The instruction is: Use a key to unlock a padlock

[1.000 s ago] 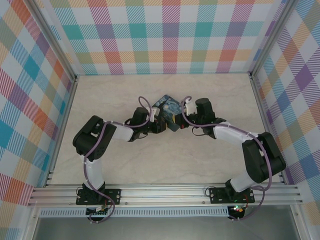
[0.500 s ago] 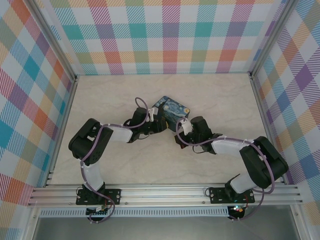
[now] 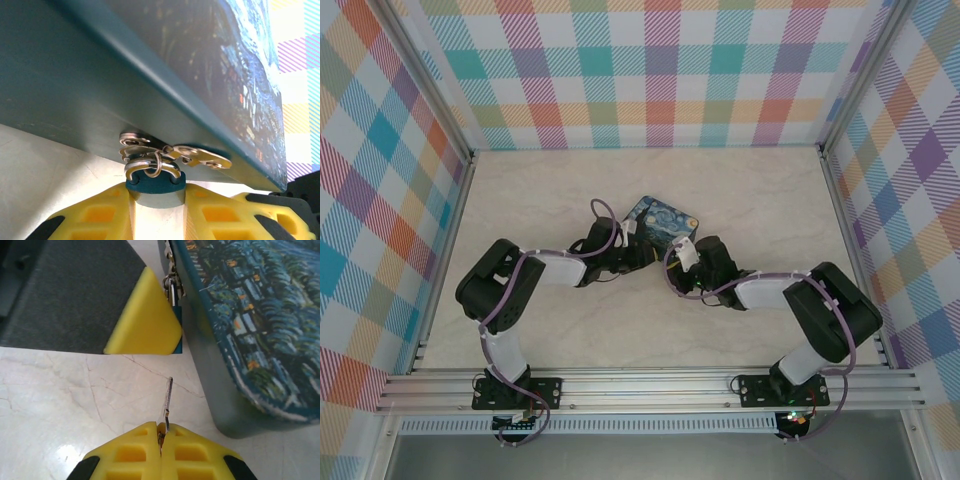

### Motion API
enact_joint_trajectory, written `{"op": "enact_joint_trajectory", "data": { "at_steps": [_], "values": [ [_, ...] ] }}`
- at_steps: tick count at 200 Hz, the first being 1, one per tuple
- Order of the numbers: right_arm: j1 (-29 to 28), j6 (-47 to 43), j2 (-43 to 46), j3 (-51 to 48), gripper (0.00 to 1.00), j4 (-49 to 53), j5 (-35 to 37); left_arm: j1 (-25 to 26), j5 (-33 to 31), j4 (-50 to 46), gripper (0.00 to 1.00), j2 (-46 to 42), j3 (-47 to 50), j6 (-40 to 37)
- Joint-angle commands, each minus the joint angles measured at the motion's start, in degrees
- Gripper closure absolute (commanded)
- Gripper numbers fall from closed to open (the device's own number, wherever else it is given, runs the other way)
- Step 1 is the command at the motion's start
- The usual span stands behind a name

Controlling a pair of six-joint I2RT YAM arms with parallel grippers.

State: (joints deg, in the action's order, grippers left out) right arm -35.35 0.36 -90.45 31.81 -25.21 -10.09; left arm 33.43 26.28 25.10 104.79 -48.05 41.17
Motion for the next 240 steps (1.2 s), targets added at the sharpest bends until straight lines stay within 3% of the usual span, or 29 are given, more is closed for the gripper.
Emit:
{"op": "enact_joint_trajectory", "data": {
  "at_steps": [1, 100, 240],
  "values": [
    [-0.41, -1.95, -1.91, 0.12, 1.00, -3.07, -0.22, 0.91, 0.08, 0.97, 0.74, -2.75, -0.90, 0.88],
    [-0.95, -1.85, -5.77, 3.04, 1.00, -1.68, 1.65, 1.20, -0.44, 1.86, 0.74, -2.29, -0.31, 1.35],
    [-1.63, -1.33, -6.51, 2.67, 1.00, -8.53, 3.98, 1.37, -0.28, 2.08, 0.75, -2.40, -0.09, 2.43]
  ]
}}
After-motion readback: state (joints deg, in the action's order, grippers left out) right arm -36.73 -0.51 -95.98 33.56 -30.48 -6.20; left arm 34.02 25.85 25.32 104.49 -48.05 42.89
